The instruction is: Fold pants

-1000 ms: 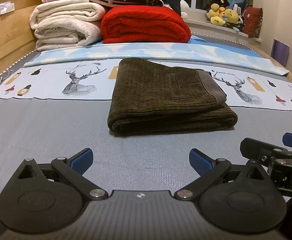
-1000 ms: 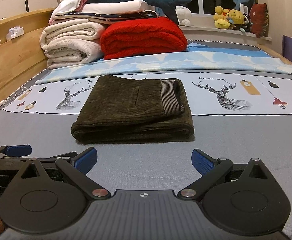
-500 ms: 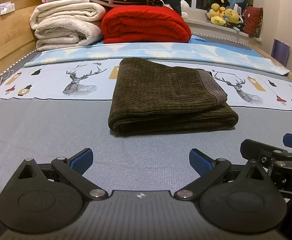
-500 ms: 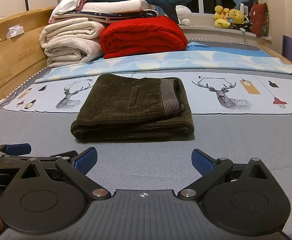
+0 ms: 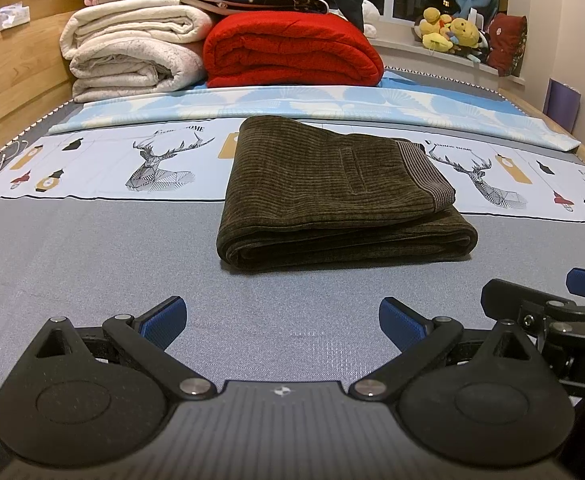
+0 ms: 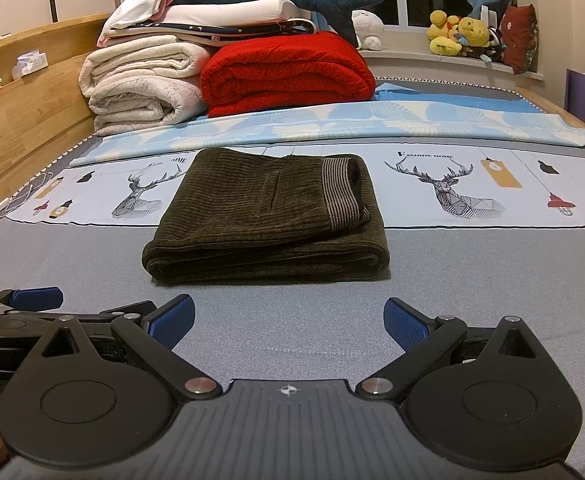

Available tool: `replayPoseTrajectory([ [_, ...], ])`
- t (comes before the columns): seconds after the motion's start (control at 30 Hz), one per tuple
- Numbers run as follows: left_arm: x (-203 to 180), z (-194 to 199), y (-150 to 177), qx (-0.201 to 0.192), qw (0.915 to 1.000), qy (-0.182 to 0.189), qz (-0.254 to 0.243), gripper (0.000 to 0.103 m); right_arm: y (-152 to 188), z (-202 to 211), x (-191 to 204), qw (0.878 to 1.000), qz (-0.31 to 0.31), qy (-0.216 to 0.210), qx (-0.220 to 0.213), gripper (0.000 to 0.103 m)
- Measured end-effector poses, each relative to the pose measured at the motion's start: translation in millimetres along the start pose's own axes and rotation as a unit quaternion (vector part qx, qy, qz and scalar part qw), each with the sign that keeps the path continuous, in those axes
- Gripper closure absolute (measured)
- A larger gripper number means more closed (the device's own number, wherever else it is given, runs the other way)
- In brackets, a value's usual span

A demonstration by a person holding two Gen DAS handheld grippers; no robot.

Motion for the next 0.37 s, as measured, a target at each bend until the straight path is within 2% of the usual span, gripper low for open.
replayPoseTrajectory([
  [0.37, -0.6, 0.2, -0.8, 0.0, 1.0, 0.0, 0.001, 0.001, -0.5, 0.0, 0.8, 1.0, 0.0, 0.001, 0.0, 0.003],
])
Point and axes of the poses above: each gripper's, at about its wrist camera, not at the fingertips, and z roughly against the way its jaws point, x to its left, y to its underside, the point moved 8 cm from there along -z, roughly the way its jaws point, and after that the axes turned 13 degrees about -z, right-handed, at the moved point
